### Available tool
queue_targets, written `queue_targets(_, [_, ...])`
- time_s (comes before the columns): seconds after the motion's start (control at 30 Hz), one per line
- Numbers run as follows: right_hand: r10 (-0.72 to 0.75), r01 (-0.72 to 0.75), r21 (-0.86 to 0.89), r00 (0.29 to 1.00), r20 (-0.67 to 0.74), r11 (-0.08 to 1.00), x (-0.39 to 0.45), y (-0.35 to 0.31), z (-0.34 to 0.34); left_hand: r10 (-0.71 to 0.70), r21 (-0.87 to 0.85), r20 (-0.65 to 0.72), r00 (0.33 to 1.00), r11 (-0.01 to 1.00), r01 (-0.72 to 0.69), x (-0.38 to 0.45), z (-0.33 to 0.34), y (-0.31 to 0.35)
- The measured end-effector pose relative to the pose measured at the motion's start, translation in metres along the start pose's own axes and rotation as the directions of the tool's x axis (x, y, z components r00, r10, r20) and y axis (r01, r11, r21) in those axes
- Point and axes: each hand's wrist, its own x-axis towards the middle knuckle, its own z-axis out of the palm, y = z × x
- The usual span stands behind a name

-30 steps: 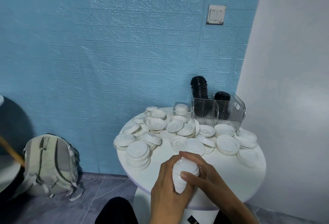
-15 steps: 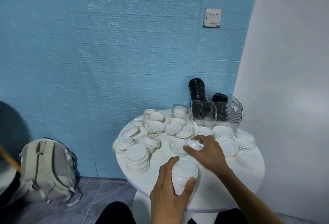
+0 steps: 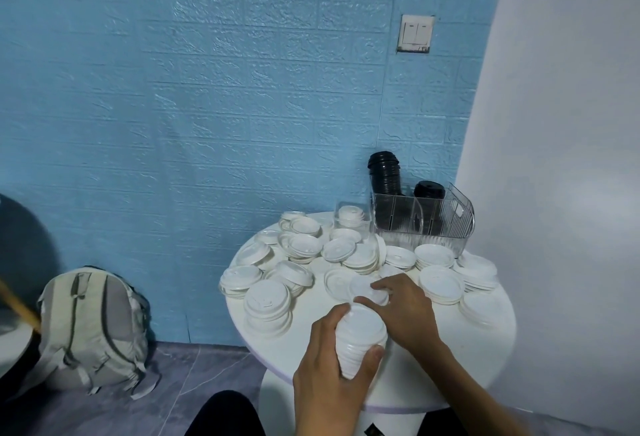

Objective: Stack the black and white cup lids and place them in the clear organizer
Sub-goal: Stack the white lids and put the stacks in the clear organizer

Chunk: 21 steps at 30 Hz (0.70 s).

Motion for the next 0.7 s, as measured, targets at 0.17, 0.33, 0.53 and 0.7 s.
queue_targets(0.17, [0.047, -0.044, 0.118, 0.999, -0.021, 0.992, -0.004, -0.006, -0.009, 0.001, 0.005, 0.013, 1.0, 1.0, -0.001, 0.0, -0.001, 0.0])
queue_targets(0.33, [0.132, -0.147, 0.574, 0.989, 0.068, 0.805, -0.015, -0.022, -0.042, -0.008, -0.025, 0.01, 1.0, 1.0, 0.008, -0.001, -0.002, 0.0])
queue_targets(0.53, [-0.085, -0.047, 0.638, 0.981, 0.174, 0.769, -0.049, -0.04, -0.068, -0.116, -0.09, -0.004, 0.993, 0.989, 0.115, 0.001, 0.0, 0.0])
queue_targets(0.7, [-0.235, 0.13, 0.48, 0.958, 0.165, 0.867, -0.064, -0.031, -0.055, -0.142, -0.076, 0.007, 0.99, 0.987, 0.142, 0.003, -0.001, 0.005])
